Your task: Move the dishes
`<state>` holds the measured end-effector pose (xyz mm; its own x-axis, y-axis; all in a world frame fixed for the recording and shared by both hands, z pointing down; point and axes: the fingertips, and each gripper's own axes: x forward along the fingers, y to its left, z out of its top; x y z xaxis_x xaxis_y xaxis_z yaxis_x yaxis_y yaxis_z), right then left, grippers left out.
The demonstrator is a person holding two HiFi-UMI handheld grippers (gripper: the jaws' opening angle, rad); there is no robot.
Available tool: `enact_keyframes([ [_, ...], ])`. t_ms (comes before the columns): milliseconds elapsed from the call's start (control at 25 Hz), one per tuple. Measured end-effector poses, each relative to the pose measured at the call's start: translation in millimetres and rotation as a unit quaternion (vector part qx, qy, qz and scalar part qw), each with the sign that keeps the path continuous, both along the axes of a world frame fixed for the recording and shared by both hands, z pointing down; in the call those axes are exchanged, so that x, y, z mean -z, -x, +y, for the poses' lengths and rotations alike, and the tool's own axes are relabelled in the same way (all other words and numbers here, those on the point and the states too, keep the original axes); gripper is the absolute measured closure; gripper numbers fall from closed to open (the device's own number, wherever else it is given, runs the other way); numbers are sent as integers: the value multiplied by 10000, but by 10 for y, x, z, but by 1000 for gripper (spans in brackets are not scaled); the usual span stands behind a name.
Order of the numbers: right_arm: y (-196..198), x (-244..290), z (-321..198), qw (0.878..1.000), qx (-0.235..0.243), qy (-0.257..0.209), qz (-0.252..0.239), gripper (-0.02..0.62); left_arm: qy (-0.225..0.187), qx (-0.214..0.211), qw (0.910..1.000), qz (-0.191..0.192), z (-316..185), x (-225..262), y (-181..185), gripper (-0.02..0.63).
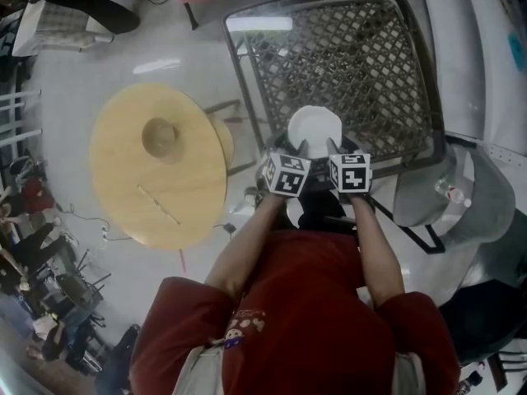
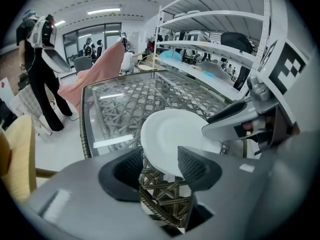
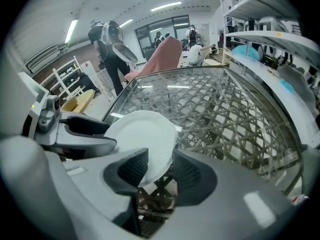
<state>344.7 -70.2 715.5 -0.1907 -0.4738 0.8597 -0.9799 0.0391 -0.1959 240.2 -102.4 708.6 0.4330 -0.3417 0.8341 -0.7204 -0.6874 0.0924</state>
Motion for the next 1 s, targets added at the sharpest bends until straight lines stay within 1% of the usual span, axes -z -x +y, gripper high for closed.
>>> enact_keyframes([
  [600,46,-196,6,9997,144,199,41,443,202,9,9997,-150,-18,-204,45,376],
  [1000,-17,-213,17,9997,58,197,105,443,143,44,9998,-160,-15,-211,14,362],
])
